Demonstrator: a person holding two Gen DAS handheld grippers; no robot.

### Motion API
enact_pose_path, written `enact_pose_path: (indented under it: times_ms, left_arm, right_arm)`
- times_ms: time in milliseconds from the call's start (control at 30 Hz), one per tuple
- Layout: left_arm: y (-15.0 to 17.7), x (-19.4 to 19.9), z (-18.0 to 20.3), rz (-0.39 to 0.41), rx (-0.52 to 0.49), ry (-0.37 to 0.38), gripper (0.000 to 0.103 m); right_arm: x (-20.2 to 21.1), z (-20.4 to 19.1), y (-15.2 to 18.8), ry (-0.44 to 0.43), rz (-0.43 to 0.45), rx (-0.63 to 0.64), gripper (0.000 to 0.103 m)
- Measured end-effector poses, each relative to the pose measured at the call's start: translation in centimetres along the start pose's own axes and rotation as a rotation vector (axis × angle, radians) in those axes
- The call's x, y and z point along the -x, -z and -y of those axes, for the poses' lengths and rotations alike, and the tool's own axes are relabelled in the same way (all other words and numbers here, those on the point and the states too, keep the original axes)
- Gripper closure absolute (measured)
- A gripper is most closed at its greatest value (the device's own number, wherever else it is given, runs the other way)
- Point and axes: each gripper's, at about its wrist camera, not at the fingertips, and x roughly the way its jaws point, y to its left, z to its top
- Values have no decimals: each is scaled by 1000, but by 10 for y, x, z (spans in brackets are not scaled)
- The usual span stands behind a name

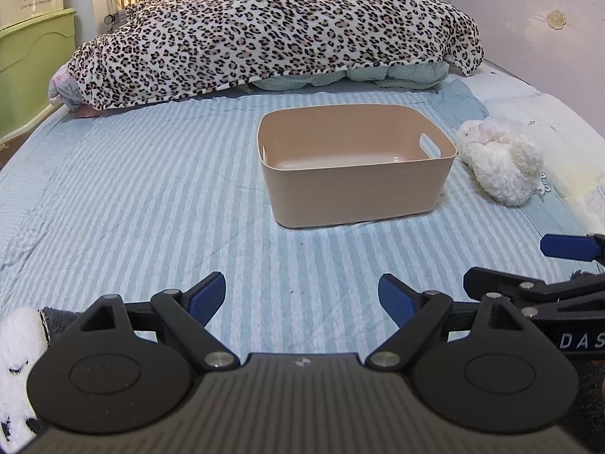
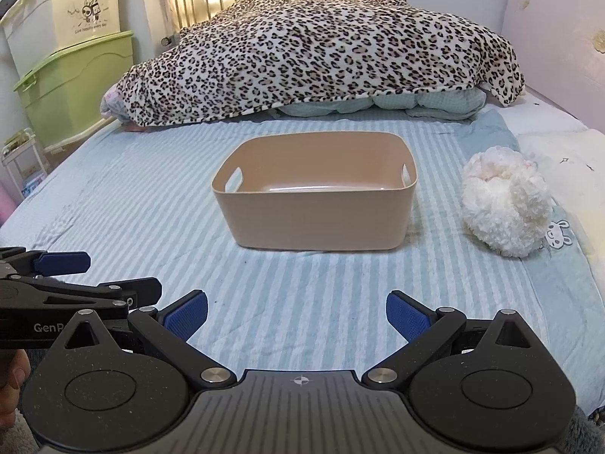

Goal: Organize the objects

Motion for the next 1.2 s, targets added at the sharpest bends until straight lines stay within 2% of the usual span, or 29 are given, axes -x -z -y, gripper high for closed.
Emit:
enact_pose_path:
  times_ms: [467, 1200]
  left_arm:
    - [-3, -4, -6, -35, -13, -11, 15]
    - [-15, -8, -1, -27, -27, 11, 15]
  right_arm:
    - [10, 7, 5, 10, 16, -40, 1]
    - [9, 20, -1, 43, 16, -56, 1]
